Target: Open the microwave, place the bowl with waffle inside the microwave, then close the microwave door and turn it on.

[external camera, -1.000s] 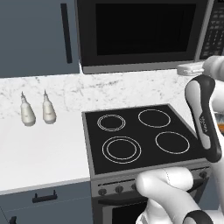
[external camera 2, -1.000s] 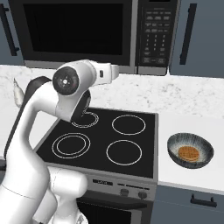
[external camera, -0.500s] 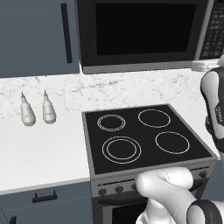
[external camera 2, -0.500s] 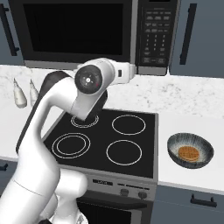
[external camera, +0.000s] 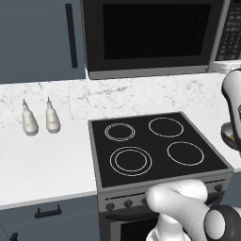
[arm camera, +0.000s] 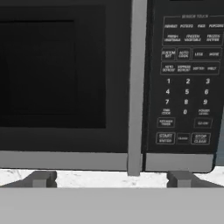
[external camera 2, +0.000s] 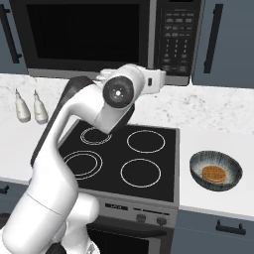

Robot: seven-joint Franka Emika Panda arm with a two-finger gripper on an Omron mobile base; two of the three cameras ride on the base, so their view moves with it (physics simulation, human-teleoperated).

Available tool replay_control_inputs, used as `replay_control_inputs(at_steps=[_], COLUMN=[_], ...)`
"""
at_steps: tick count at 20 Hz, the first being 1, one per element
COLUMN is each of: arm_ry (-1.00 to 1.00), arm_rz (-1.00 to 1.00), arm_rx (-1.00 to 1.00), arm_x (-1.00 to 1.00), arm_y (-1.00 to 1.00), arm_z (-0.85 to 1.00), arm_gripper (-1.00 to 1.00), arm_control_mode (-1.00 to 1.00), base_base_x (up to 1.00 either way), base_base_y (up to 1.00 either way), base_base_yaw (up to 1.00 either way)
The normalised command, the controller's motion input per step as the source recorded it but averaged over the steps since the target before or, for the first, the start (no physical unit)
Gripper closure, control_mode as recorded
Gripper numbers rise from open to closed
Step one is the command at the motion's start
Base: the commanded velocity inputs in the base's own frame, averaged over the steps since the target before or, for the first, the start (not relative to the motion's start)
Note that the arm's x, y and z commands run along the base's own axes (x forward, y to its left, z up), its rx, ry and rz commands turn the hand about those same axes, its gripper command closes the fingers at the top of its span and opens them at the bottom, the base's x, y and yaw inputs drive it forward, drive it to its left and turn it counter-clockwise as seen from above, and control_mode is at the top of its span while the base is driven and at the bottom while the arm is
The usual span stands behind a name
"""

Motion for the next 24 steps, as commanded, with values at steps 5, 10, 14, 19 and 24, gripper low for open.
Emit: replay_control_inputs(at_steps=[5,10,14,19,24], arm_ry=[-0.20,-0.06,0.00,0.00,0.01], arm_rz=[0.00,0.00,0.00,0.00,0.00], arm_rx=[0.03,0.04,0.03,0.00,0.00], arm_x=[0.07,0.32,0.48,0.49,0.44], arm_y=[-0.05,-0.07,-0.18,-0.02,-0.07], arm_z=[0.14,0.18,0.06,0.00,0.00], arm_gripper=[-1.00,-1.00,-1.00,-1.00,-1.00], arm_control_mode=[-1.00,-1.00,-1.00,-1.00,-1.00], base_base_x=[0.00,0.00,0.00,0.00,0.00], base_base_y=[0.00,0.00,0.00,0.00,0.00], base_base_yaw=[0.00,0.00,0.00,0.00,0.00])
